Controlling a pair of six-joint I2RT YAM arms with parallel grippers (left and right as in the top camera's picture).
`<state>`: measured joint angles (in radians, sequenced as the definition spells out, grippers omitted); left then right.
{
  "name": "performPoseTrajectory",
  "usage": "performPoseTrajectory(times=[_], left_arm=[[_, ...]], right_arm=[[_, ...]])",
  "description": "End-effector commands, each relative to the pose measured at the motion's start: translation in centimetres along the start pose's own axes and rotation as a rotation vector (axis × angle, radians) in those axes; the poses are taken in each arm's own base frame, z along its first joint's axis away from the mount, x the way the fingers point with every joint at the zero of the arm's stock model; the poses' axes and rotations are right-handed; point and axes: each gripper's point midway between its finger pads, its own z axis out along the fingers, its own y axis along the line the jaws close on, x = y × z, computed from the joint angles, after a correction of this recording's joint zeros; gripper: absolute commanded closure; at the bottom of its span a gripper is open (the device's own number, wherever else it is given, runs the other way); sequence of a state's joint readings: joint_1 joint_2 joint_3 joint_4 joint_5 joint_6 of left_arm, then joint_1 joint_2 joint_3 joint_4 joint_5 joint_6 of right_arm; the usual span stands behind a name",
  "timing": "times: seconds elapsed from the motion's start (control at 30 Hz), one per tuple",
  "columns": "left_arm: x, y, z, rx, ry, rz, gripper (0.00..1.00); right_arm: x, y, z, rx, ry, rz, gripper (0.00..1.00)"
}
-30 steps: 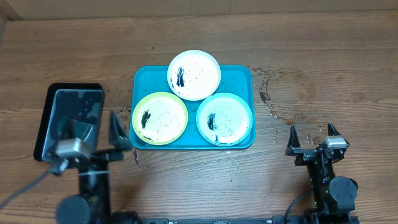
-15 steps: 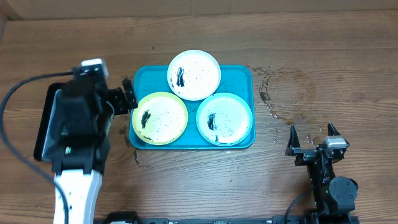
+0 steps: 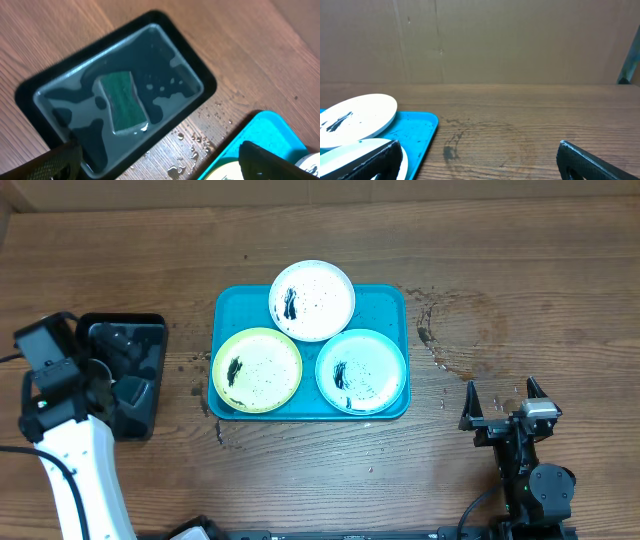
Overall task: Clean dirty plates on tray and stack at the side
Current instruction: 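Move the left gripper to the black basin and grasp the sponge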
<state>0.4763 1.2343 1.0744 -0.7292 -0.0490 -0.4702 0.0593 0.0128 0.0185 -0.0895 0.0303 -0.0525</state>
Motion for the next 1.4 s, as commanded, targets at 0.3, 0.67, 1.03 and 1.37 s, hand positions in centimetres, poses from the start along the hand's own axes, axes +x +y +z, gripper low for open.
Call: performPoseTrajectory(times=[0.3, 0.67, 1.03, 1.37], left_arm=[[-0.9, 0.6, 1.3, -0.076, 0.109, -0.05, 0.0], [-0.3, 1.7, 6.0, -0.255, 0.349, -0.026, 0.0], [3.4, 5.3, 11.6, -0.385, 0.515, -0.106, 0.0], [7.2, 6.6, 14.8, -0.389, 0.681, -0.162, 0.0]], right_arm=[[0.1, -0.2, 0.0, 0.008, -0.007, -0.001, 0.0], [0.1, -0.2, 0.0, 0.008, -0.007, -0.001, 0.0], [0.1, -0.2, 0.0, 0.008, -0.007, -0.001, 0.0], [0.1, -0.2, 0.0, 0.008, -0.007, -0.001, 0.0]])
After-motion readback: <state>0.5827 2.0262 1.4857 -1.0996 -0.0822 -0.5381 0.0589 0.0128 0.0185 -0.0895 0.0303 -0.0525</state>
